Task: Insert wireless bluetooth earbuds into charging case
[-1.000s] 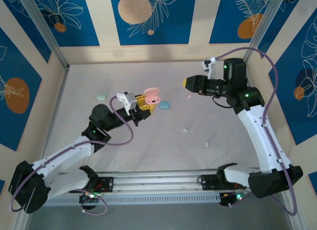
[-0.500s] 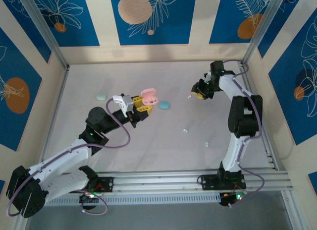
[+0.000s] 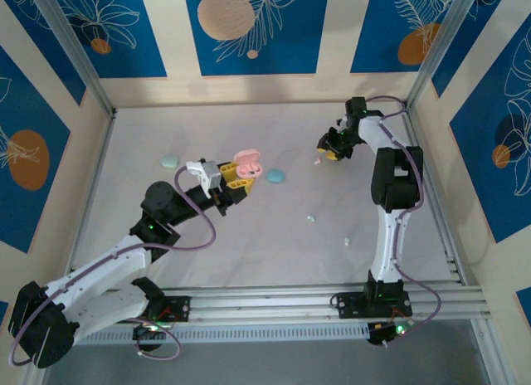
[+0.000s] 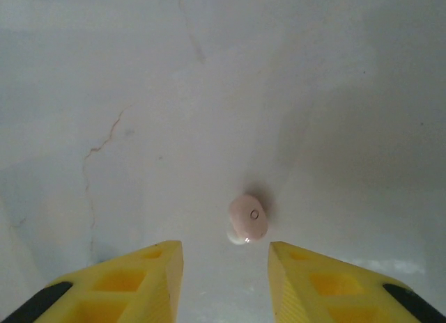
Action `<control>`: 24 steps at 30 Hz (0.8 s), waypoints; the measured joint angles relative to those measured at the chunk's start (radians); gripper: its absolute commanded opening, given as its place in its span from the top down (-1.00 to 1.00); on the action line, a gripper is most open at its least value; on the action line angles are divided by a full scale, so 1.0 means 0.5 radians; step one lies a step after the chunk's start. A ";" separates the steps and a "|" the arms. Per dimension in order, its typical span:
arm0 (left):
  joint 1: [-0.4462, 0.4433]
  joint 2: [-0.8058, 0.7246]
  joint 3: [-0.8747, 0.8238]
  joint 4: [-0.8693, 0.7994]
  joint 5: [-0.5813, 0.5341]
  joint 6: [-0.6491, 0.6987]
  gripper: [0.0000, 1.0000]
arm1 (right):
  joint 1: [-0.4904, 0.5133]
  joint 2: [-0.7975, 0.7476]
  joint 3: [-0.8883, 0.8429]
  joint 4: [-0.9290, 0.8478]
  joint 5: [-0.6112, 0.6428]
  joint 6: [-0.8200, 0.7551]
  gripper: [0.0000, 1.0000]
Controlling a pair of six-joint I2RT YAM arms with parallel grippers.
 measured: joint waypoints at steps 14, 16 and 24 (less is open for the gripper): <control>0.000 0.000 -0.005 -0.001 0.000 -0.005 0.35 | 0.011 0.158 0.091 -0.095 -0.022 -0.076 0.32; 0.000 0.000 -0.005 -0.001 0.000 -0.005 0.35 | 0.018 0.161 0.108 -0.098 -0.024 -0.085 0.33; 0.000 0.000 -0.005 -0.002 0.000 -0.005 0.35 | 0.055 0.244 0.208 -0.143 -0.024 -0.106 0.33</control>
